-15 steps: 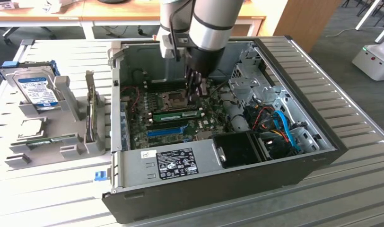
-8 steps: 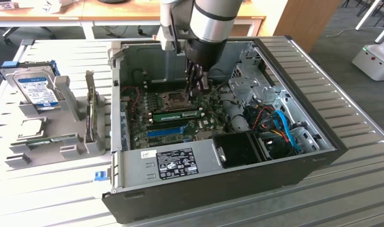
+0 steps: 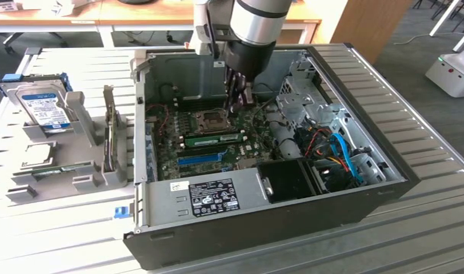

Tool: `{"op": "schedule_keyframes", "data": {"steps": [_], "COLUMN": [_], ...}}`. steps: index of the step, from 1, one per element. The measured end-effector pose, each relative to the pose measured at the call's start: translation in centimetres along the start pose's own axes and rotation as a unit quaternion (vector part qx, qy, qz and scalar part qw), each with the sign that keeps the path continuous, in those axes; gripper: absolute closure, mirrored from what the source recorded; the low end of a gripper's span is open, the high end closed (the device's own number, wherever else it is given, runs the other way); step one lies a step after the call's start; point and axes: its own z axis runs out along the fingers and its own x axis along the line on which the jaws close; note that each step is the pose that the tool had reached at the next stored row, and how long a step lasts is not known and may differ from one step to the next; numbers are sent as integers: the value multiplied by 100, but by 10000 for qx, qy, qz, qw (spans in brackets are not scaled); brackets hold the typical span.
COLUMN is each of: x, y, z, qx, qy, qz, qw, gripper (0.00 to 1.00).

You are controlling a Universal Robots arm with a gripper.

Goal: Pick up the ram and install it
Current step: 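Insert the ram into the slot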

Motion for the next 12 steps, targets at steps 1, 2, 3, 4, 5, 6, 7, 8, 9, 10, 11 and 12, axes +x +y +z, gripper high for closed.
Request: {"op": "schedule_keyframes", "data": {"steps": [1, 2, 3, 4, 5, 6, 7, 8, 9, 10, 11, 12], "x": [0, -1, -1, -1, -2, -2, -2, -3, -3, -4, -4, -4], "y": [0, 1, 1, 2, 2, 2, 3, 3, 3, 4, 4, 5], "z": [-7, -12, -17, -22, -27, -31, -35, -39, -44, -48, -52, -58], "qx": [0, 0, 0, 0, 0, 0, 0, 0, 0, 0, 0, 0], "qy": [1, 2, 3, 4, 5, 5, 6, 6, 7, 6, 6, 7], "qz": [0, 0, 0, 0, 0, 0, 0, 0, 0, 0, 0, 1], "qw": [10000, 10000, 10000, 10000, 10000, 10000, 10000, 10000, 10000, 10000, 10000, 10000], "gripper": [69, 69, 69, 69, 69, 69, 69, 69, 69, 69, 69, 69]}}
